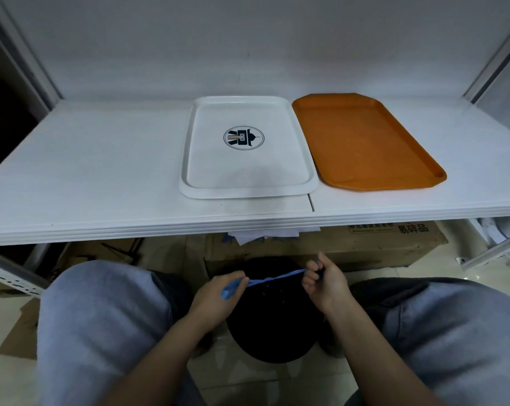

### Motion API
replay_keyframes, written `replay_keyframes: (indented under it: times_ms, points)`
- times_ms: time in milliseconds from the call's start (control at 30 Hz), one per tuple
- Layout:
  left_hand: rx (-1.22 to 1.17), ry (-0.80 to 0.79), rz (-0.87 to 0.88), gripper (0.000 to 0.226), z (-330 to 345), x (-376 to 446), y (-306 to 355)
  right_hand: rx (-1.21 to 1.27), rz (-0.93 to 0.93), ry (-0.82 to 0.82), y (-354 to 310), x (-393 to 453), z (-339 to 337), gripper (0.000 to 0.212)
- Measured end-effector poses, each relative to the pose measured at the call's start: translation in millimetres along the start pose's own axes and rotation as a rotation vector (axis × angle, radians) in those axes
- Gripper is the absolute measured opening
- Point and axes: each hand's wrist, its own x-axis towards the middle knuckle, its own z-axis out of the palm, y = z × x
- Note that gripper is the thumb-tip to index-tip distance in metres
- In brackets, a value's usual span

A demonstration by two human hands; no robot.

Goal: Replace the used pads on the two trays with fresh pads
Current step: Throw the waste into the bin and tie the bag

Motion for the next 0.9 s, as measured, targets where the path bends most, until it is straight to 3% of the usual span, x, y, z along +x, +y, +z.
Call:
replay_keyframes:
  times_ms: [333, 467, 567, 733, 833, 900]
  points:
    - [0.114, -0.029, -0.080, 0.035, 0.4, -4.1, -9.3, -0.140, -0.101, 0.080, -4.6, 12.5, -14.9, 0.037]
    - [-0.328, -0.070, -0.124, 0.036, 3.3, 2.2, 9.4, -0.180, -0.187, -0.018, -6.5, 3.2, -6.7, 0.041]
    - [-0.352, -0.119, -0.162, 0.037, 2.3, 5.4, 9.9, -0.134, -0.209, -0.115, -8.1, -0.5, -0.4, 0.040]
    - [-0.031, -0.099, -0.153, 0.040, 5.9, -3.0, -5.9, -0.598, -0.397, -0.056, -0.1, 2.5, 1.3, 0.039]
    - [-0.020, -0.097, -0.167, 0.040, 5.4, -4.4, -2.3, -0.869, -0.580, -0.097, 7.3, -0.3, 1.5, 0.038]
    - [-0.142, -0.091, -0.227, 0.037, 2.5, 1.5, 3.6, -1.110, -0.665, -0.178, 11.2, -4.6, 3.1, 0.038]
